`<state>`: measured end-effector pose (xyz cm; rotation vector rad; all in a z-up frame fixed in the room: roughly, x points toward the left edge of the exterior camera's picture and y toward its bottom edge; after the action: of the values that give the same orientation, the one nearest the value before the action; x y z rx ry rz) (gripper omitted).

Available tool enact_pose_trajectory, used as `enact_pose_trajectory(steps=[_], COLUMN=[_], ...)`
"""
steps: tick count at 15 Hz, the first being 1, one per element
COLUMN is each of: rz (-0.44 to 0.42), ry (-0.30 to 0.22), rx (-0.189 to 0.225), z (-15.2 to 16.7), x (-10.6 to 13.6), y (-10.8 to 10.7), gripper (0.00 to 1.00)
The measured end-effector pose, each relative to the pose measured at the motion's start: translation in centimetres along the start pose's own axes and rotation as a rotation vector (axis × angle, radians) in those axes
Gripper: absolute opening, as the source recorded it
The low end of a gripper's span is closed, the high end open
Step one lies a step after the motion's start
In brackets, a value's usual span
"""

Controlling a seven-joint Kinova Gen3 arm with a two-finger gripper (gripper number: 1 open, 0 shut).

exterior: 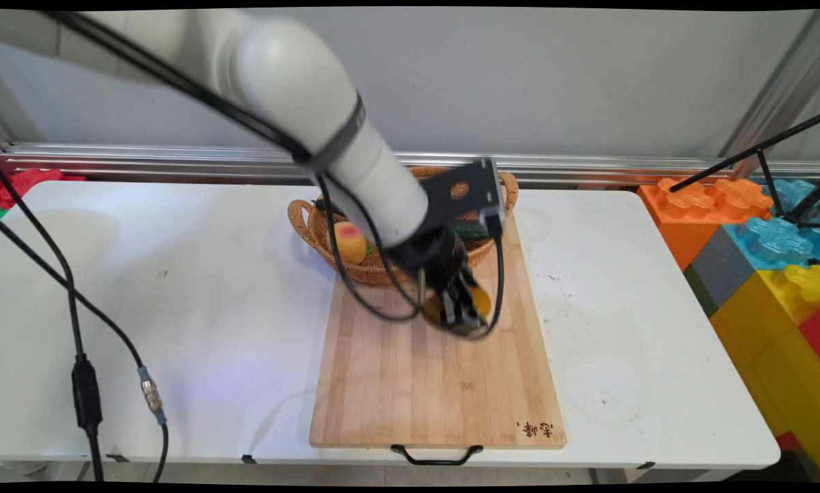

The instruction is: Place the picked object on the cutting board

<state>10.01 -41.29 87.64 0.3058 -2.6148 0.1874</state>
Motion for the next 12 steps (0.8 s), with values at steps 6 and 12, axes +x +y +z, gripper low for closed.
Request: enact_pose_trajectory(steps=[6, 12], rz=[0.012, -0.02], ry=[0.004, 0.0], rx=[-0.028, -0.055], z=[5.4, 9.0], x=[-1.8, -3.2], y=[2.4, 3.2], gripper=[0.0, 0.0])
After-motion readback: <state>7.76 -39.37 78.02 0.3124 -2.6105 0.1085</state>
